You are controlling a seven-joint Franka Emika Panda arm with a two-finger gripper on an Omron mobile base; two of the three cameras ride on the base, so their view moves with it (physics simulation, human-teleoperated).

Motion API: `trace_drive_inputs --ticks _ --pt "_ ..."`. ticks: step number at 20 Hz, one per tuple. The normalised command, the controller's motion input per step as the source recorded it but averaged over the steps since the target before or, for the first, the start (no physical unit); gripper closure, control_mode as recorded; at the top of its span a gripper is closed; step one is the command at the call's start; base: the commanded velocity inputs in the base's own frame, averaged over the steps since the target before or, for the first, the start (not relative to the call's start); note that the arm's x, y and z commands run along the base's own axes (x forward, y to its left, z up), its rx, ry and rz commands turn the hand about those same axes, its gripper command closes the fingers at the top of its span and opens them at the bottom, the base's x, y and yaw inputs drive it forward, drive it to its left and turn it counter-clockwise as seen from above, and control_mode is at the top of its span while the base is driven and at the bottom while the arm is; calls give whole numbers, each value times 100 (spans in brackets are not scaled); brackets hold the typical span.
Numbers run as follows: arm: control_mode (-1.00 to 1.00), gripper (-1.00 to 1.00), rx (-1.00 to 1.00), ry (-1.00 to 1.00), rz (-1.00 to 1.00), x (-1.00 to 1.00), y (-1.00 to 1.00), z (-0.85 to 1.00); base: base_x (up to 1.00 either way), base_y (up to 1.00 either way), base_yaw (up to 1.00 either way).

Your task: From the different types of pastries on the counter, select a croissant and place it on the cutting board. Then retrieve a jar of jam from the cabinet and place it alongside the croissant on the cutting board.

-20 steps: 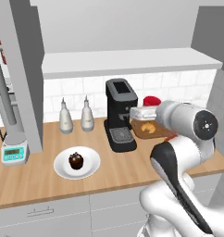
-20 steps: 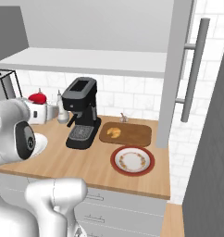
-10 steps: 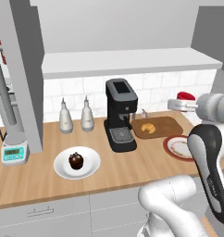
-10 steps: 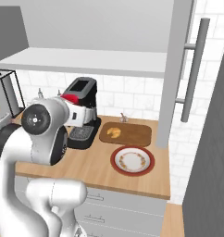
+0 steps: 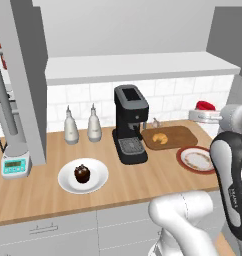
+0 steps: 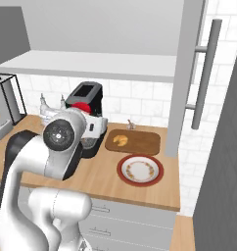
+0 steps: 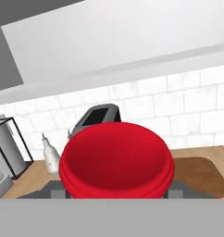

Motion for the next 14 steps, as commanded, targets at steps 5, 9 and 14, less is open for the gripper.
trace_drive_inputs --ticks 5,9,14 --pt "-100 100 0 -12 11 17 -9 -28 0 0 0" --pt "-100 100 0 -13 10 18 -16 -21 0 0 0" --pt "-100 100 0 -11 10 18 -19 -16 0 0 0"
